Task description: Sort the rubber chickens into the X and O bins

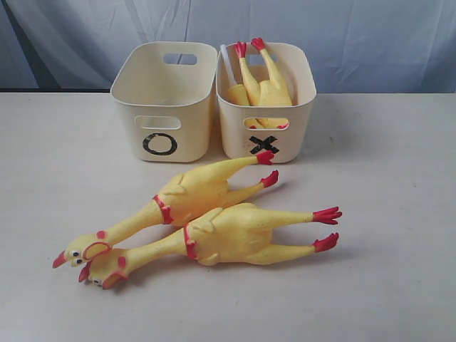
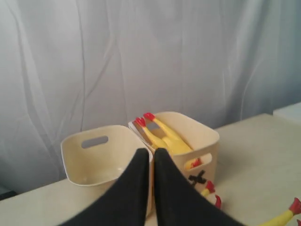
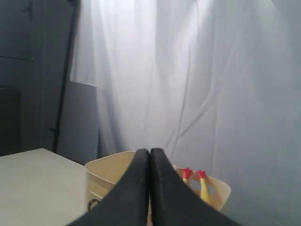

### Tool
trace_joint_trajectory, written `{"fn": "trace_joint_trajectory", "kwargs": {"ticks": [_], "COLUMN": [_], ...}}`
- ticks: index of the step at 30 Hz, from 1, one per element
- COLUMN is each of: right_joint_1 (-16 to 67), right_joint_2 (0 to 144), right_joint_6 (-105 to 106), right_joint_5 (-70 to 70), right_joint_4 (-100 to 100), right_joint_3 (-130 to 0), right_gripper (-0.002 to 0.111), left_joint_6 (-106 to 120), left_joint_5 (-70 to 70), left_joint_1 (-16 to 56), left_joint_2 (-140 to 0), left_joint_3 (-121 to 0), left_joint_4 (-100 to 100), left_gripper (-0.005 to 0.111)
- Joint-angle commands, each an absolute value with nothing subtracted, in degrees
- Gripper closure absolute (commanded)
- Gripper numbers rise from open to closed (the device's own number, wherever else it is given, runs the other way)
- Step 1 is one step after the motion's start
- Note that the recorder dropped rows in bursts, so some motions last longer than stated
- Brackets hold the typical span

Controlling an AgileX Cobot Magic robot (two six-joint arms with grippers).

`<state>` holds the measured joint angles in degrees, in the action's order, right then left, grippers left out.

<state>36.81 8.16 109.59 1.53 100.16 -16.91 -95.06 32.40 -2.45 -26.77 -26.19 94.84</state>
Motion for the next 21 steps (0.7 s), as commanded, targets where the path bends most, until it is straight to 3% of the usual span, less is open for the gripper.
{"fn": "trace_joint_trajectory", "kwargs": {"ticks": [1,9,21], "right_joint_1": [36.6,36.6,36.6], "right_joint_2": [5.8,1.9,0.0], "right_joint_6": [109.3,106.9,100.2], "right_joint_5": [-6.1,-9.4,-7.9], "right_joint_4": [99.9,99.9,99.9], "right_joint_3": [-14.4,-12.2,-12.2], "right_gripper": [0.109,0.109,0.109], "left_joint_6": [-98.7,-98.3,-96.4], "left_joint_5": [36.1,39.2,37.2], "left_joint_1": [-2.1,-2.1,-2.1], "left_joint_2": [-33.4,-42.9,-57.8], "left_joint_3": [-29.9,-34.2,-35.5], "left_joint_4": [99.9,99.9,99.9], "left_gripper": [0.09,0.059,0.058]}}
